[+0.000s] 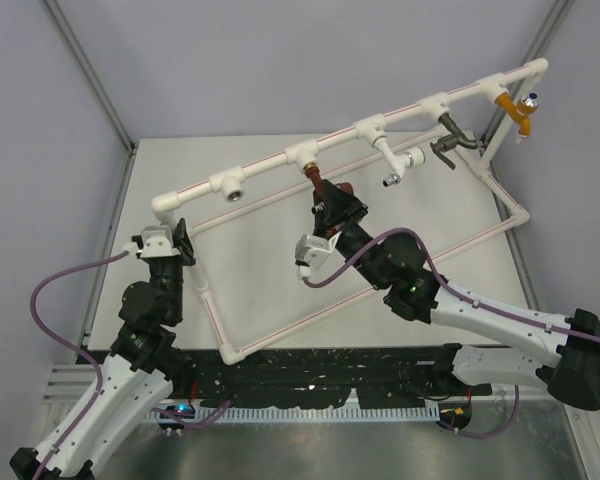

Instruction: Install the water faucets

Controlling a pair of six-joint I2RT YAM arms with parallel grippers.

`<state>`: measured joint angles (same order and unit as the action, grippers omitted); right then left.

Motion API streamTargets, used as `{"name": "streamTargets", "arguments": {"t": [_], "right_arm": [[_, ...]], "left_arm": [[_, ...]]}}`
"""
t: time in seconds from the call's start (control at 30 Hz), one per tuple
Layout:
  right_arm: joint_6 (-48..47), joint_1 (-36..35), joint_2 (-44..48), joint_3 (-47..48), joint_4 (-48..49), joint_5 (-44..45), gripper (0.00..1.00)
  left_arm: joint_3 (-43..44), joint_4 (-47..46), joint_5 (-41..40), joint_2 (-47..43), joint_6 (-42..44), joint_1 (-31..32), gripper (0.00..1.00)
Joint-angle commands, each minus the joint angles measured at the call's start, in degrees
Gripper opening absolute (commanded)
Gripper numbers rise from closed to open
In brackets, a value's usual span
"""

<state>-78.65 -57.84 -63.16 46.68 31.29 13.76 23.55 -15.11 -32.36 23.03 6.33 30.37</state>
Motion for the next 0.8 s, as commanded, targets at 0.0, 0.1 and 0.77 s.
{"name": "streamTargets", "arguments": {"t": [0.0, 0.1, 0.77], "right_arm": [[24.0, 0.4, -1.8, 1.8, 7.4, -1.9, 0.05], [43.4, 0.4, -2.1, 0.7, 15.3, 0.9, 0.05], [164.3, 0.8, -4.6, -4.9, 26.3, 42.5, 0.20]], "left_arm": [[0.0, 3.2, 4.8, 1.6, -0.2, 1.4, 0.00], [0.0, 3.2, 4.7, 1.5, -0.2, 1.4, 0.00], [0.0, 3.1, 4.5, 1.0, 0.0, 1.3, 0.00]]}}
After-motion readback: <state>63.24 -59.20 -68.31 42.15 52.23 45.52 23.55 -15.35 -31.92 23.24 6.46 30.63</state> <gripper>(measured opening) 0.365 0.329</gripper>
